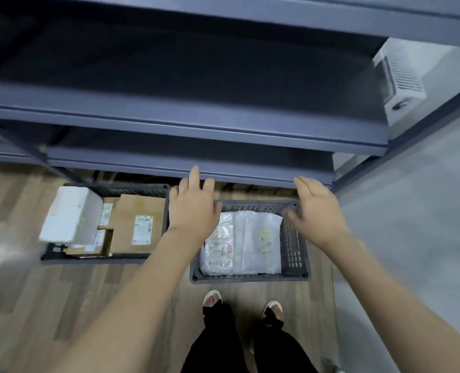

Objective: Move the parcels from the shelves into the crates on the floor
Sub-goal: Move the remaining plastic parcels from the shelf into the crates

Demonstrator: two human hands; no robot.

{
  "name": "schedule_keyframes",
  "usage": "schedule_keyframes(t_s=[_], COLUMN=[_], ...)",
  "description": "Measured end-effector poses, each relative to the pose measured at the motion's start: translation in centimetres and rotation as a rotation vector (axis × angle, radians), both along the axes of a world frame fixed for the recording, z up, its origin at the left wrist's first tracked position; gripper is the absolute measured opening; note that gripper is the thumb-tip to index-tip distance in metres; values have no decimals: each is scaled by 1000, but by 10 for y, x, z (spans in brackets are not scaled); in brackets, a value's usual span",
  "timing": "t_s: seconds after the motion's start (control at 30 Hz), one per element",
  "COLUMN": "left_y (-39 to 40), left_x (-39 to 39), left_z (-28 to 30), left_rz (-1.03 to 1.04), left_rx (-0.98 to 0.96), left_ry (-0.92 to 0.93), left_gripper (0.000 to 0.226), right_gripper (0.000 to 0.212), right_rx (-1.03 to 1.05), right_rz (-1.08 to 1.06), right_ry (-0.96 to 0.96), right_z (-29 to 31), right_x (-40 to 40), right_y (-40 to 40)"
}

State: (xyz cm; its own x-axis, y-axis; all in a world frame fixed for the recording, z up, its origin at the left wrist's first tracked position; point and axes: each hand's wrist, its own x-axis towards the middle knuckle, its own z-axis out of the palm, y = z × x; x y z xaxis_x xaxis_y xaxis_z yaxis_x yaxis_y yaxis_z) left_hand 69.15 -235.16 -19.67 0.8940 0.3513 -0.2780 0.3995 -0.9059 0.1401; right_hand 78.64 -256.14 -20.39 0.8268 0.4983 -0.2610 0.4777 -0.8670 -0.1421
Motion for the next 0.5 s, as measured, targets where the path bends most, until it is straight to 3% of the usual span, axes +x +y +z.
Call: schedule_keyframes(t_s=[0.23, 0.5], left_y=[5, 3], left_x=[-23, 13], left_z=[60, 108], left_rz=[65, 31], left_rx=[-98, -122], left_ry=[-159, -332], left_gripper=[61, 61], right_gripper=[64, 63], right_rx=[180, 305], right_rz=[-121, -71], right_ry=[-100, -184], right_z=[55, 105], right_x=[-29, 0], right_y=[15, 29])
